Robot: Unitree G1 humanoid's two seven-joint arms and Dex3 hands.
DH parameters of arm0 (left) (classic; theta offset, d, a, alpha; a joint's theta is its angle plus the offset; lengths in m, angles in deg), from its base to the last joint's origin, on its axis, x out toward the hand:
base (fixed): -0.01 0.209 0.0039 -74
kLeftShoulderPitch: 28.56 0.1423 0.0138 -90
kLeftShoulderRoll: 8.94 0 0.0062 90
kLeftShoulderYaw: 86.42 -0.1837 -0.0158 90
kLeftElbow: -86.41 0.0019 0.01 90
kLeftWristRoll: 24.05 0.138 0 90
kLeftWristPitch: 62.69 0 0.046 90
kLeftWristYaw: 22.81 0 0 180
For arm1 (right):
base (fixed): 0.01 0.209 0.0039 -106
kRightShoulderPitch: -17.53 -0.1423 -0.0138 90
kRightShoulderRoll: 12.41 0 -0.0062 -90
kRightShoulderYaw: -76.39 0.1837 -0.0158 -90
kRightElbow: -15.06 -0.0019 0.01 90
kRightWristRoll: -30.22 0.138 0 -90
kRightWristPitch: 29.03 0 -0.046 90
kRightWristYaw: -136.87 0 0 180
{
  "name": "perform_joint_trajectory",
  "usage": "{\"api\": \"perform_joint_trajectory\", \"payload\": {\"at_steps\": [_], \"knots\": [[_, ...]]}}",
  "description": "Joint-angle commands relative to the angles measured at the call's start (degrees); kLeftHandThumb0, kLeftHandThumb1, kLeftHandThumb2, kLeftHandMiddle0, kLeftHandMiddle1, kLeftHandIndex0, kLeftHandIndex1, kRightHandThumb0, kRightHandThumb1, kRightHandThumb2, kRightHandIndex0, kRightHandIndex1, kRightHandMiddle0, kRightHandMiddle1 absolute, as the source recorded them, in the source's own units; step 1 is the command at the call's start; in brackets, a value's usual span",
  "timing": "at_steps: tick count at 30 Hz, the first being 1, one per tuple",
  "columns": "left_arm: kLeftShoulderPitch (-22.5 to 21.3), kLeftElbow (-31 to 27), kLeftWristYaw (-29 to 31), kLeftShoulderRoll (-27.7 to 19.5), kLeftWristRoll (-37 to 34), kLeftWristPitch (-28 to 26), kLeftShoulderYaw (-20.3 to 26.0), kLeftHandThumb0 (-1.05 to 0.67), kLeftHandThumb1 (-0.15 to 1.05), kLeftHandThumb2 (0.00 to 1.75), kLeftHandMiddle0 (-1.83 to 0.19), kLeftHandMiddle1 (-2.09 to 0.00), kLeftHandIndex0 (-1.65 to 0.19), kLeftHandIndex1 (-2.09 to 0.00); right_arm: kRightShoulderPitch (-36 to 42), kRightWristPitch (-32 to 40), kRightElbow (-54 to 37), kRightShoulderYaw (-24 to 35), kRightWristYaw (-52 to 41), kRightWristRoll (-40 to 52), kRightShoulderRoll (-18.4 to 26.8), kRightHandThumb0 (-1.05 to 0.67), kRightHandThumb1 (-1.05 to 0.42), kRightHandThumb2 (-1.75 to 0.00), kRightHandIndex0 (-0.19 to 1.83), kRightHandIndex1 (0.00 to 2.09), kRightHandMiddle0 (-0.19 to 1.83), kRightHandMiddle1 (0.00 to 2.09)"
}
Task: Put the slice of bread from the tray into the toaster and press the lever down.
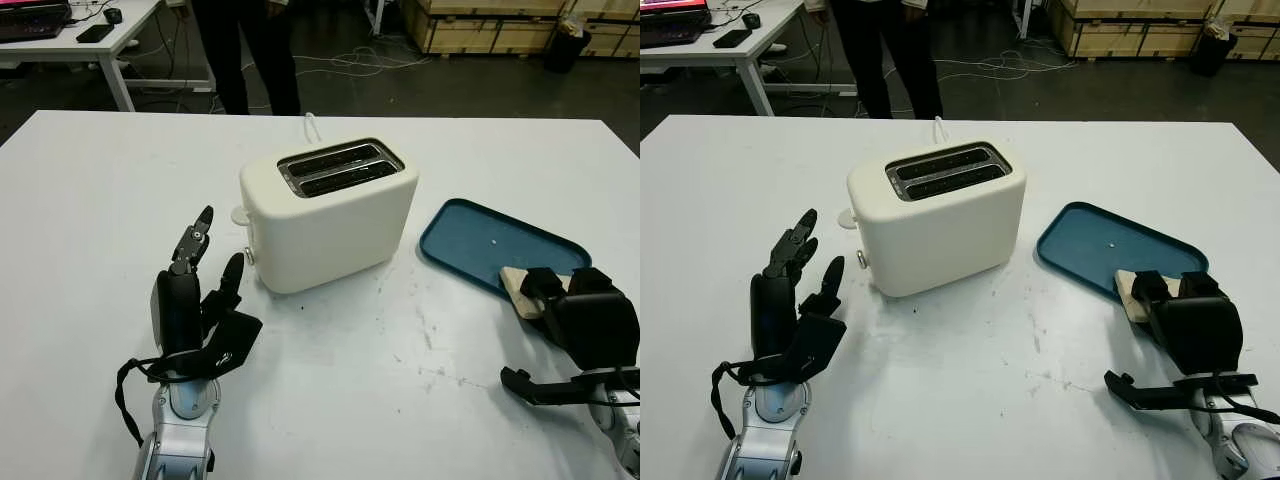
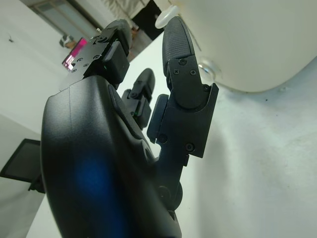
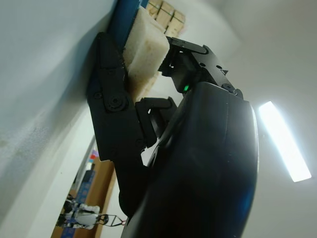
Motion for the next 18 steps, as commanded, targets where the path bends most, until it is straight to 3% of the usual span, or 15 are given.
{"api": "perform_joint_trajectory", "payload": {"at_steps": [1, 8, 11, 18], "knots": [[0.42, -0.14, -0.45, -0.26, 0.28, 1.10, -0.13, -0.56, 0.92, 0.55, -0.52, -0.10, -0.43, 0.00, 0.63, 0.68, -0.25, -1.00, -0.89, -0.73, 0.81, -0.43, -0.92, -0.28, 0.62, 1.75, 0.44, 1.62], [0.32, 0.35, -0.43, -0.48, 0.10, 1.31, -0.18, -0.56, 0.92, 0.54, -0.52, -0.10, -0.43, 0.00, -1.26, -3.27, -0.66, -1.01, -0.28, 0.37, 2.71, -0.40, -0.92, -0.26, 0.60, 1.75, 0.41, 1.68], [0.23, 1.05, -1.01, -0.52, 0.37, 2.11, -0.40, -0.57, 0.92, 0.54, -0.53, -0.10, -0.44, -0.01, -2.25, -5.46, -3.10, 0.05, -0.86, 1.21, 4.16, -0.40, -0.92, -0.27, 0.62, 1.75, 0.48, 1.59], [0.69, 0.72, -1.10, -0.34, 0.74, 1.97, -0.73, -0.56, 0.92, 0.54, -0.52, -0.10, -0.44, 0.00, -6.02, -7.08, -7.29, 0.88, -3.11, 0.33, 8.21, -0.42, -0.92, -0.38, 0.56, 1.75, 0.35, 1.72]]}}
